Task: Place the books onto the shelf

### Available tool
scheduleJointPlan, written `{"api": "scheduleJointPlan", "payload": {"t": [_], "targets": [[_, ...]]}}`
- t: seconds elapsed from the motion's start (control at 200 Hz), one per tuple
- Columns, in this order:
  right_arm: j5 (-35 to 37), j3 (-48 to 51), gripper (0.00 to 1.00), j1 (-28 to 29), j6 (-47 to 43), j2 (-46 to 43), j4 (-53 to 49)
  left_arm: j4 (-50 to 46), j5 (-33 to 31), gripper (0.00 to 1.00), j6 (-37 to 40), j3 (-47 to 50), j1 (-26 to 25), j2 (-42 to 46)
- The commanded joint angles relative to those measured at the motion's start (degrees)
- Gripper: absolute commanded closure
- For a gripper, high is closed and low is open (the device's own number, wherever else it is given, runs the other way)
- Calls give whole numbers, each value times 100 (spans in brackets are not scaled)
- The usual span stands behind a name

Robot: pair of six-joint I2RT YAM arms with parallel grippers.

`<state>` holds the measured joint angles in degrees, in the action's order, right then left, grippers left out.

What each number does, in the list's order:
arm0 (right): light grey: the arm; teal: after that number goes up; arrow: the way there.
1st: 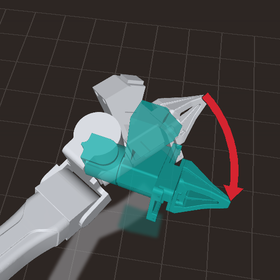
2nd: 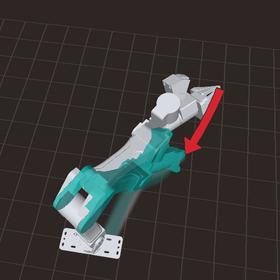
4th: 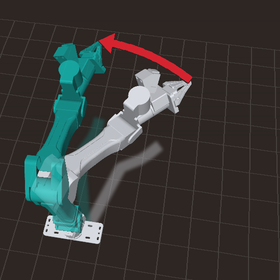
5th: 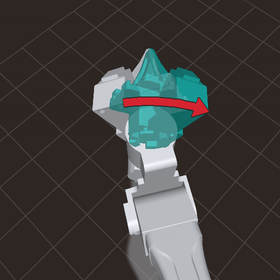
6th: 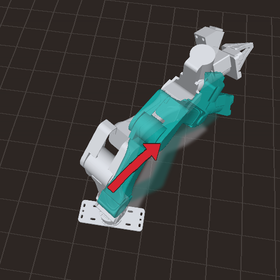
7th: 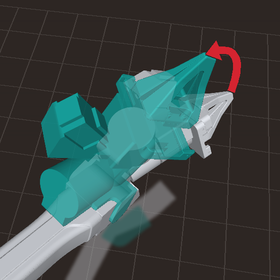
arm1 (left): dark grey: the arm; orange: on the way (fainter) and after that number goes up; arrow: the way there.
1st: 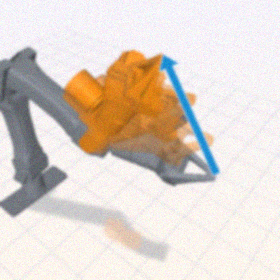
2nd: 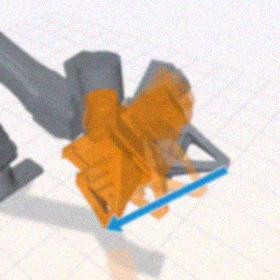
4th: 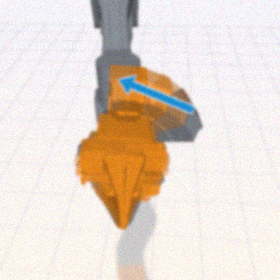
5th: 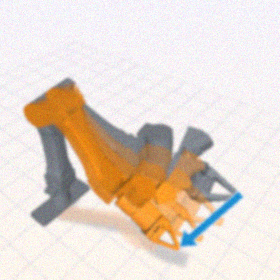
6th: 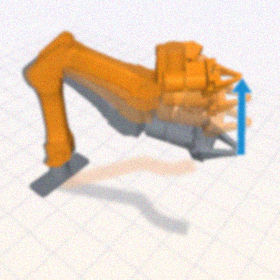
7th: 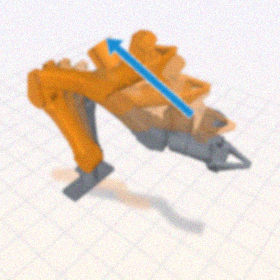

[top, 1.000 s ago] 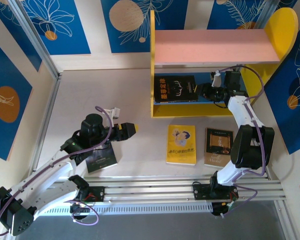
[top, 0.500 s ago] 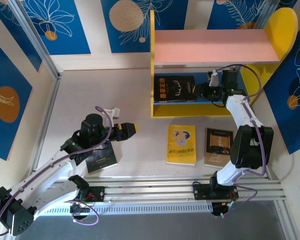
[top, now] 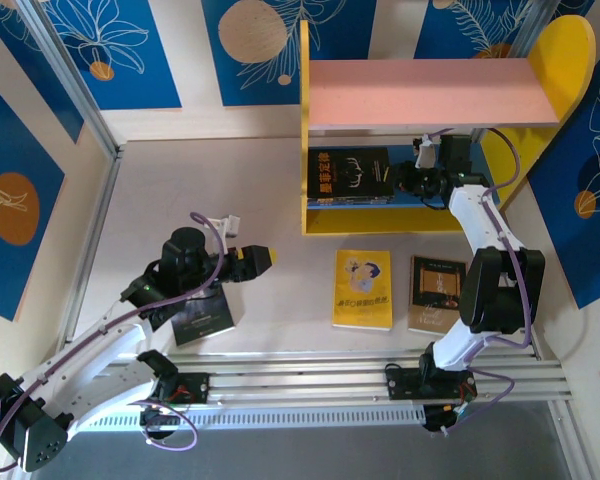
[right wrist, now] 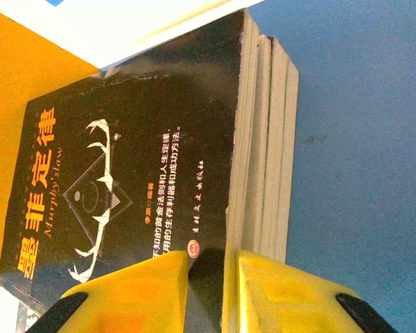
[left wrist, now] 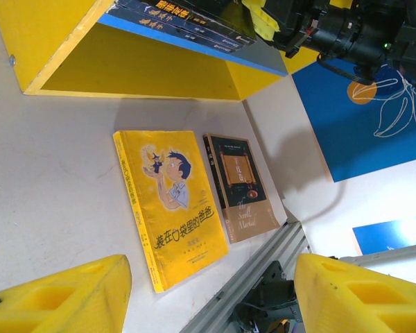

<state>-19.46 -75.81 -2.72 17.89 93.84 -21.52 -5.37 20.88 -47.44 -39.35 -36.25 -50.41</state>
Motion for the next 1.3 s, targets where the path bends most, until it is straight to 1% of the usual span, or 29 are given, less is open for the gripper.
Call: {"api": "scheduleJointPlan", "payload": {"t": [0.0,1.296], "targets": [[-400,-216,75,251,48,98,130,10,38,36,69,-37,67,26],[-396,-272,74,327,94,167,174,-14,17,36,69,50,87,115]]}}
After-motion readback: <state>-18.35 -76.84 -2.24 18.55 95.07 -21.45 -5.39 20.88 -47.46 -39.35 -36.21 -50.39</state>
